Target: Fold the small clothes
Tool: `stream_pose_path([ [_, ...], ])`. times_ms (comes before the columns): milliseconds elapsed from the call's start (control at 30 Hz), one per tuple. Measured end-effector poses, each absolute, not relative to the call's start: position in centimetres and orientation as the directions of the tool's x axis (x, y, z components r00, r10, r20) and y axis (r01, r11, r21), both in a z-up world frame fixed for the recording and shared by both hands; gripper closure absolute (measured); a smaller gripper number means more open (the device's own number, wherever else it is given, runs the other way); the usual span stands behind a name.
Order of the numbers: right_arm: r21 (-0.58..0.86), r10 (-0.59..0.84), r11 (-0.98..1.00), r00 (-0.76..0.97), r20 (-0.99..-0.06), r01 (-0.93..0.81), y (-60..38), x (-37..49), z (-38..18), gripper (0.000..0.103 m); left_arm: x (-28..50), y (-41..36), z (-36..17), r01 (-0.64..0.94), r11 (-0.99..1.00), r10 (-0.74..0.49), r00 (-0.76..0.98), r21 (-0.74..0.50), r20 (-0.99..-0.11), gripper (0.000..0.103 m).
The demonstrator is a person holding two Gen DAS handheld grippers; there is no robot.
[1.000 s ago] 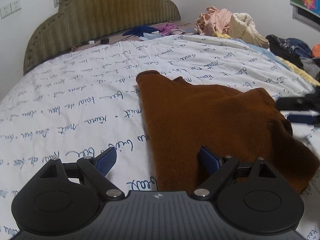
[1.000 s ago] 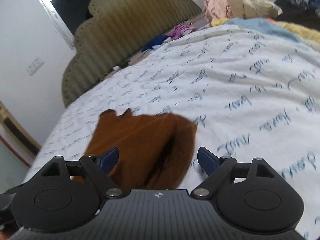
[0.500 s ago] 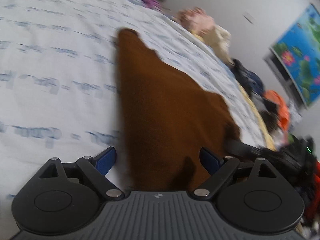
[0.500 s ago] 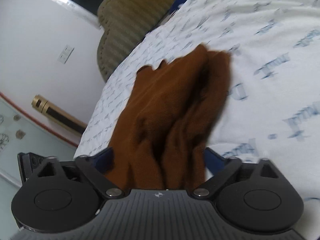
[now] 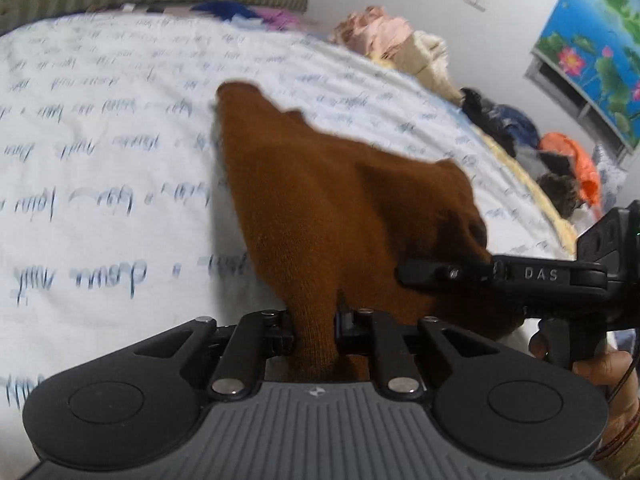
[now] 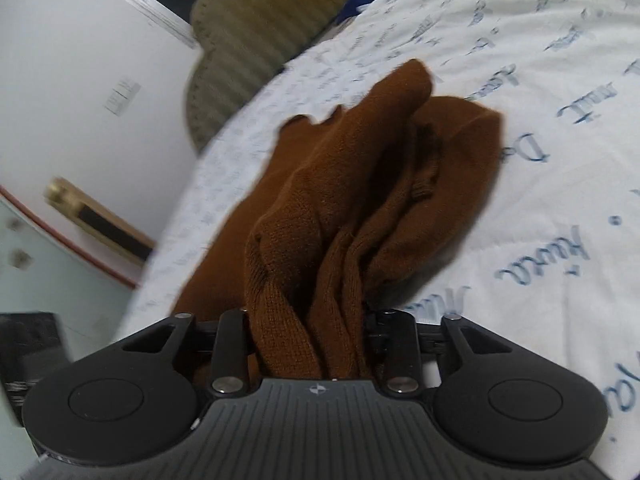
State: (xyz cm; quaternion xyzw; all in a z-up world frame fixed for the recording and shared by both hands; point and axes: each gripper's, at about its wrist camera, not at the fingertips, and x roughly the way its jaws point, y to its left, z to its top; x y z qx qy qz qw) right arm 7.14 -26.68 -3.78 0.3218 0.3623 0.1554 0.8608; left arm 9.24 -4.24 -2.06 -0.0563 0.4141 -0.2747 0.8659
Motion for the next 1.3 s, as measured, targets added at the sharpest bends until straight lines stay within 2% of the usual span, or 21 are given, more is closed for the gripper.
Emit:
stream_pose_path([
  [33,0.666,0.493,0.746,0.693,-0.526,-0.025,-26.8,7.0,-4.0,0.065,9.0,-4.3,-2.1,0.42,0.851,-0.511,0.516,-0.317,-0.688,0.082],
  [100,0.684,0.49,0.729,0.702,-0.517,-0.005,-27.3,6.6,-4.0,0.061,8.1,-4.2,-1.8,0.41,0.867,-0.482,0.547,-0.283,-0.684,0.07],
  [167,0.639,0.437,0.769,0.727,-0.529,0.002,-27.4,5.3,-3.3,0.053,6.9,-4.2,-1.3,0.399,0.887,-0.444,0.593,-0.234,-0.672,0.046],
  [233,0.538,0.339,0.843,0.763,-0.551,0.014,-26.7,3.9,-2.2,0.038,5.9,-3.9,-1.0,0.376,0.908,-0.399,0.642,-0.185,-0.654,0.037],
  [333,0.387,0.232,0.922,0.795,-0.561,0.004,-25.2,1.7,-1.1,0.035,4.8,-4.4,-1.2,0.346,0.932,-0.325,0.675,-0.105,-0.663,0.036],
  [433,0.296,0.198,0.955,0.781,-0.592,-0.017,-24.0,0.9,-1.6,0.033,3.9,-4.4,-2.0,0.326,0.943,-0.282,0.682,-0.065,-0.674,0.036],
  [500,0.275,0.172,0.961,0.776,-0.608,0.003,-23.8,0.7,-2.0,0.033,3.3,-4.1,-2.3,0.313,0.948,-0.27,0.684,-0.062,-0.678,0.036],
  [600,0.297,0.162,0.955,0.801,-0.577,0.021,-23.1,-0.5,-1.3,0.031,2.4,-3.5,-2.1,0.294,0.954,-0.261,0.696,-0.067,-0.669,0.036],
  [700,0.26,0.149,0.965,0.822,-0.55,-0.001,-22.0,-1.7,-0.9,0.015,1.7,-3.0,-1.9,0.269,0.96,-0.248,0.703,-0.073,-0.666,0.032],
  [800,0.224,0.125,0.975,0.816,-0.565,0.006,-21.3,-2.1,-1.2,0.015,1.1,-2.8,-2.1,0.26,0.963,-0.241,0.7,-0.074,-0.672,0.032],
  [1033,0.267,0.213,0.961,0.791,-0.574,-0.065,-20.6,-4.2,-0.7,0.008,-0.1,-2.9,-2.7,0.246,0.969,-0.195,0.699,-0.025,-0.688,0.032],
  [1100,0.263,0.24,0.959,0.788,-0.567,-0.104,-20.0,-5.3,0.2,0.007,-0.5,-2.8,-2.7,0.241,0.97,-0.189,0.703,-0.02,-0.686,0.029],
  [1133,0.311,0.295,0.941,0.779,-0.553,-0.135,-20.1,-5.8,0.7,0.005,-0.7,-2.8,-2.6,0.237,0.971,-0.183,0.705,-0.016,-0.685,0.027],
  [1167,0.417,0.401,0.889,0.758,-0.514,-0.187,-20.6,-6.2,1.2,0.003,-0.8,-2.8,-2.7,0.233,0.972,-0.177,0.709,-0.011,-0.683,0.026],
  [1233,0.61,0.573,0.747,0.72,-0.391,-0.264,-21.9,-6.5,1.6,0.001,-1.0,-2.9,-2.7,0.226,0.974,-0.166,0.716,0.0,-0.678,0.026],
  [1267,0.62,0.572,0.74,0.73,-0.374,-0.262,-22.1,-6.6,1.8,0.001,-1.1,-2.9,-2.8,0.224,0.975,-0.162,0.72,0.004,-0.675,0.026],
  [1300,0.576,0.524,0.781,0.754,-0.396,-0.241,-21.9,-6.7,2.0,0.001,-1.2,-3.0,-2.8,0.222,0.975,-0.159,0.726,0.009,-0.669,0.026],
])
